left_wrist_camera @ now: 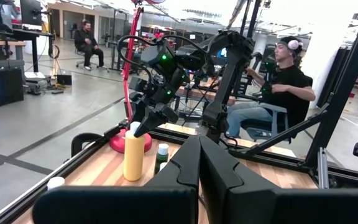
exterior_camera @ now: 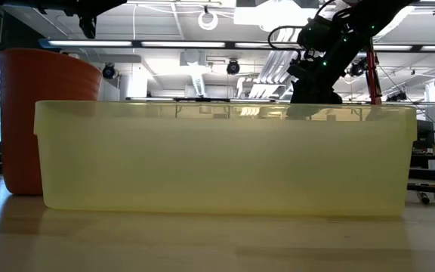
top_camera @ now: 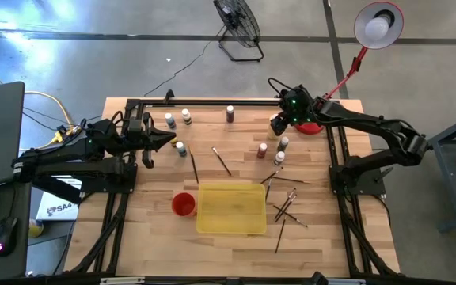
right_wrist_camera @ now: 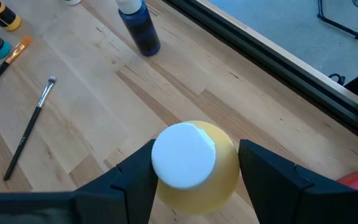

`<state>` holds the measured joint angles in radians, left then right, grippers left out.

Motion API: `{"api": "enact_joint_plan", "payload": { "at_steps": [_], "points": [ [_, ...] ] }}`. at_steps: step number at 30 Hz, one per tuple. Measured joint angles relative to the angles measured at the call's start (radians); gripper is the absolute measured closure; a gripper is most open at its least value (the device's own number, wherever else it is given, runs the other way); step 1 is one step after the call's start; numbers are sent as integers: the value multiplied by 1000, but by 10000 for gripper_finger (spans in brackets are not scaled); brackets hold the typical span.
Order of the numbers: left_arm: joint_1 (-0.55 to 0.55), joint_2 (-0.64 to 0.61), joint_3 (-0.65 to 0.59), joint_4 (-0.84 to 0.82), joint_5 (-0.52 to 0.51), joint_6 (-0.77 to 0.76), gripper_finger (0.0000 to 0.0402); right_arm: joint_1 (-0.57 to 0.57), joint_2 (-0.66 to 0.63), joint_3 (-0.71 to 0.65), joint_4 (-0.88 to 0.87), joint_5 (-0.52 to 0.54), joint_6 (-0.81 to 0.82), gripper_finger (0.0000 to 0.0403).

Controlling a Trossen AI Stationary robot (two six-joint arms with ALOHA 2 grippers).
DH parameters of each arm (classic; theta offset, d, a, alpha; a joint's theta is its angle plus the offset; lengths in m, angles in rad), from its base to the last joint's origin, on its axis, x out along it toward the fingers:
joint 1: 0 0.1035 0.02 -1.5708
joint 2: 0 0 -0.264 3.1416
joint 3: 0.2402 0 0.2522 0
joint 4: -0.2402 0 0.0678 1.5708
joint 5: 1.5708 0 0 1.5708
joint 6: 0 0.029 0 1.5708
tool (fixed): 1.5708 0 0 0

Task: Pick & Place Paint Supplies
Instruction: Put the yellow paint bottle into the yellow bin

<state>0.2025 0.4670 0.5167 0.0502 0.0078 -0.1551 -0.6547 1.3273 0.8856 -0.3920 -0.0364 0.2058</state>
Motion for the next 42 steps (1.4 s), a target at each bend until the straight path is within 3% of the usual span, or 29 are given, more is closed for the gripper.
{"api": "enact_joint_plan", "payload": {
  "at_steps": [7,18,42],
  "points": [
    [0,0,0,0,0,0,402,0,-5,0,-1,5,0,215],
    [0,0,0,-1,-1,0,402,0,-42,-1,-15,11,-1,291],
    [0,0,0,-1,-3,0,402,0,-53,0,-30,34,10,293]
  ]
}}
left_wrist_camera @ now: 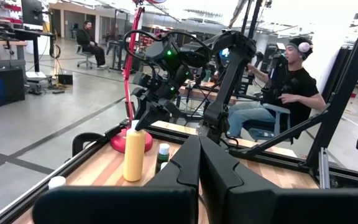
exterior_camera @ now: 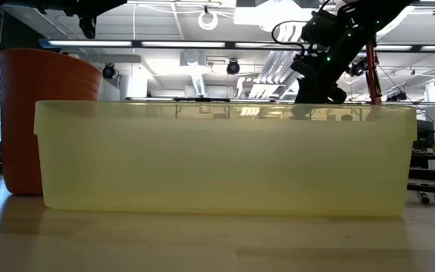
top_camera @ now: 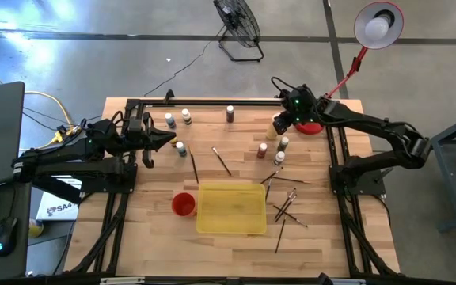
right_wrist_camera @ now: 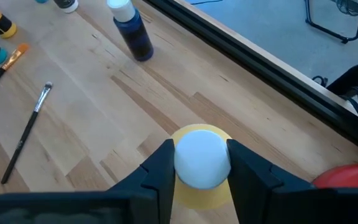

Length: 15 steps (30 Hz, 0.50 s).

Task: Pick & Place Paint Supplies
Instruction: Put the yellow paint bottle into the yellow bin

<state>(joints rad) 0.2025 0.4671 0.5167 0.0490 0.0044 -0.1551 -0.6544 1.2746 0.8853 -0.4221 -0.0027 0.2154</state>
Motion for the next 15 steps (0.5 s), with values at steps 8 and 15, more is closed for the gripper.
{"api": "enact_joint_plan", "payload": {
  "at_steps": [8,15],
  "points": [
    [0,0,0,0,0,0,402,0,-70,-2,5,2,-1,293],
    [0,0,0,0,6,0,402,6,-162,48,-18,1,-3,293]
  ]
}}
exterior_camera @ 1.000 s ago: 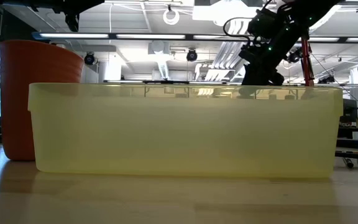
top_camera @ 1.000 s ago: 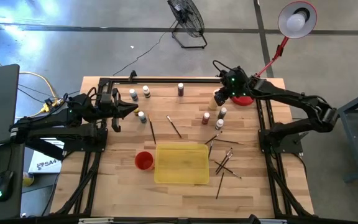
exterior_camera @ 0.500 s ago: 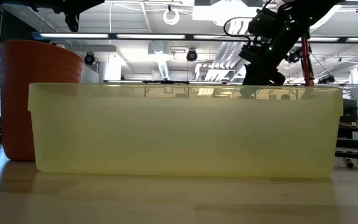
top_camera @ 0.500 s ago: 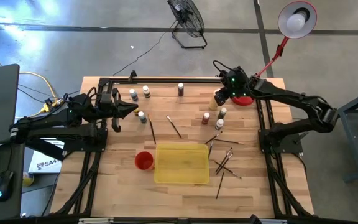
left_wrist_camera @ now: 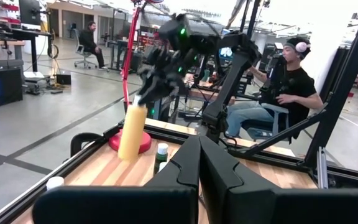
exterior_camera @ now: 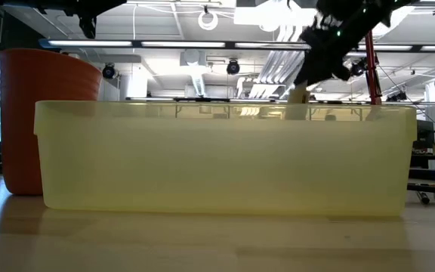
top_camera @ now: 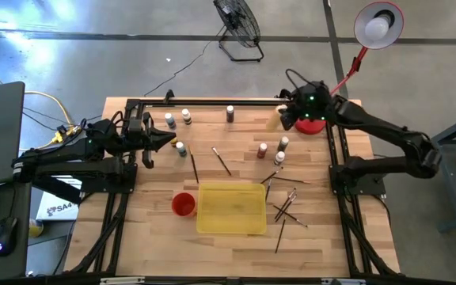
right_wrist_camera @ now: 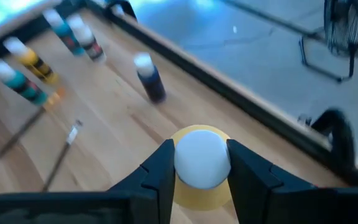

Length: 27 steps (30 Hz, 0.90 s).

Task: Pick & Place Paint Supplies
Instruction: Put the yellow paint bottle into the yellow bin

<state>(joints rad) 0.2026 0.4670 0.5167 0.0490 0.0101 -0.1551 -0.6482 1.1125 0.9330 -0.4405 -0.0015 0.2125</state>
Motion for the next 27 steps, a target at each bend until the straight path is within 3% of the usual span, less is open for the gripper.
{"api": "enact_joint_plan", "payload": {
  "at_steps": [6,13,27],
  "points": [
    [0,0,0,0,-1,0,402,55,-43,166,-122,31,-33,293],
    [0,0,0,0,-2,0,402,214,-46,340,-193,34,-24,293],
    [0,0,0,1,-3,0,402,606,18,368,-212,239,92,293]
  ]
}}
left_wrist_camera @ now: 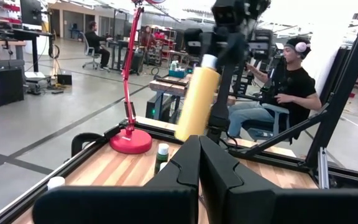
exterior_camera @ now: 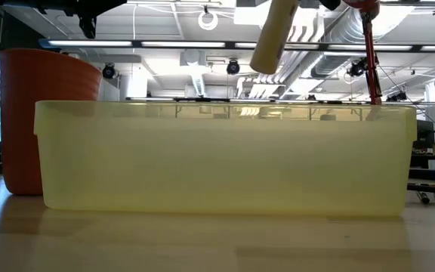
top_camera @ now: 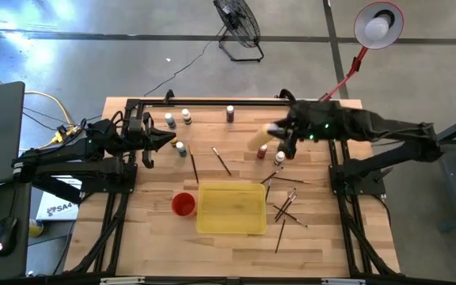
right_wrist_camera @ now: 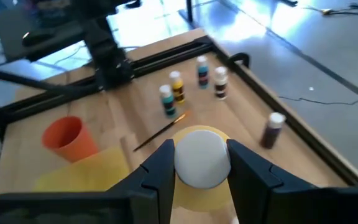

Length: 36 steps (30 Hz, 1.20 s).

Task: Pick & Place Paint Supplies
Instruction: Put the yellow paint bottle into the yellow bin

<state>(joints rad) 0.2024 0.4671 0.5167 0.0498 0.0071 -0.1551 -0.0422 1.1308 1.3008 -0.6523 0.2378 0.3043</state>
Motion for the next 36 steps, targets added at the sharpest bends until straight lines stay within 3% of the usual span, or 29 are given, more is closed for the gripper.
{"api": "enact_joint_plan", "payload": {
  "at_steps": [21,36],
  "points": [
    [0,0,0,-1,-2,0,402,245,203,0,171,-1,97,293],
    [0,0,0,-8,2,0,402,291,355,0,224,26,173,293]
  ]
}}
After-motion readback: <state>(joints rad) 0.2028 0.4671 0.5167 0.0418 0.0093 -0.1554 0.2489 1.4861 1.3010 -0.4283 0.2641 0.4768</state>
